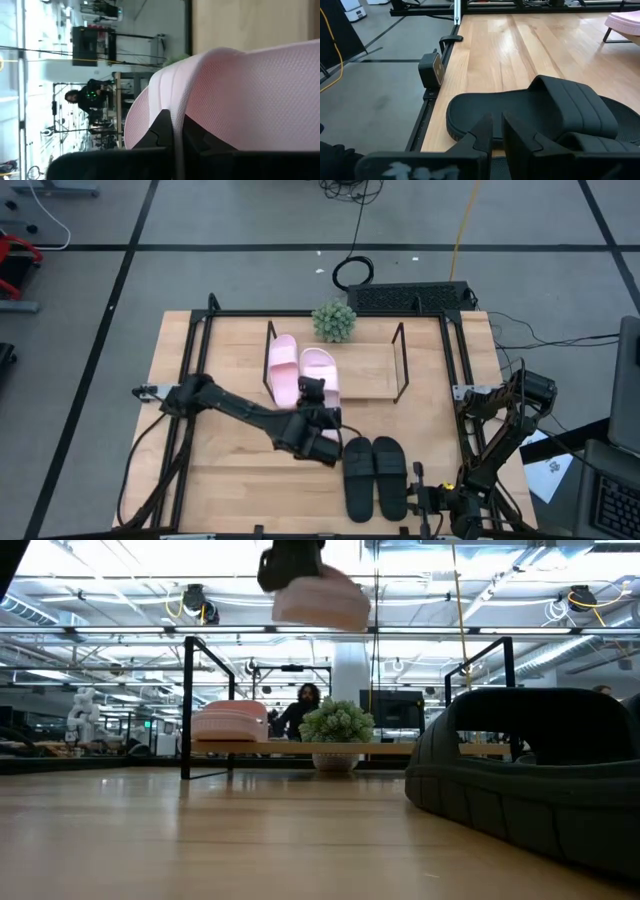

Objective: Pick and place slides into the shelf
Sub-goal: Put the pink slipper on the shelf

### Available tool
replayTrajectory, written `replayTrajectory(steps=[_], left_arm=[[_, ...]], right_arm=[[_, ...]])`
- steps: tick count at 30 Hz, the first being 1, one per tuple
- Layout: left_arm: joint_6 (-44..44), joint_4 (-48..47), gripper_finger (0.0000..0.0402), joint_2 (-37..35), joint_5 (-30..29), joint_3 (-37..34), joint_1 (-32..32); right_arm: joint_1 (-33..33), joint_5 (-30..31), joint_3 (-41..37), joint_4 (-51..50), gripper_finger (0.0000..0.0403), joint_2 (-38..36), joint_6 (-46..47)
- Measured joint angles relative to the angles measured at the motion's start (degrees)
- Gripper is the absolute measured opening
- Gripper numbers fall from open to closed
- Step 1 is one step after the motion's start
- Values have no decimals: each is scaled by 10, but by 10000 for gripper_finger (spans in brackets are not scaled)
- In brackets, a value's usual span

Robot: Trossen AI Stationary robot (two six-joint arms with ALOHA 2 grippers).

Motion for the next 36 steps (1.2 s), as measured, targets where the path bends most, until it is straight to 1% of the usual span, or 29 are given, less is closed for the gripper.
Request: replayTrajectory(steps=[3, 7, 11, 14, 18, 21, 23, 31, 36], left_arm=[[64, 101, 0, -31, 40, -64, 21], [162, 251, 0, -78, 59, -159, 48], [234, 379, 0, -131, 91, -246, 75], [269, 442, 0, -162, 100, -306, 93], [302, 529, 0, -197, 158, -376, 118], [332, 560, 0, -204, 159, -412, 134], [342, 597, 0, -204, 179, -426, 148], [365, 658, 0, -204, 224, -455, 200], [369, 662, 0, -204, 250, -464, 216]], right_arm=[[0, 0, 0, 0, 29, 0, 0], [0, 0, 0, 0, 29, 0, 0], [0, 1, 0, -3, 29, 0, -1], [-3, 1, 0, -5, 29, 0, 0], [-9, 2, 0, -9, 29, 0, 0], [-17, 1, 0, -8, 29, 0, 1], [-21, 1, 0, -8, 29, 0, 0], [-33, 1, 0, -7, 29, 0, -2], [-33, 1, 0, -9, 29, 0, -1]])
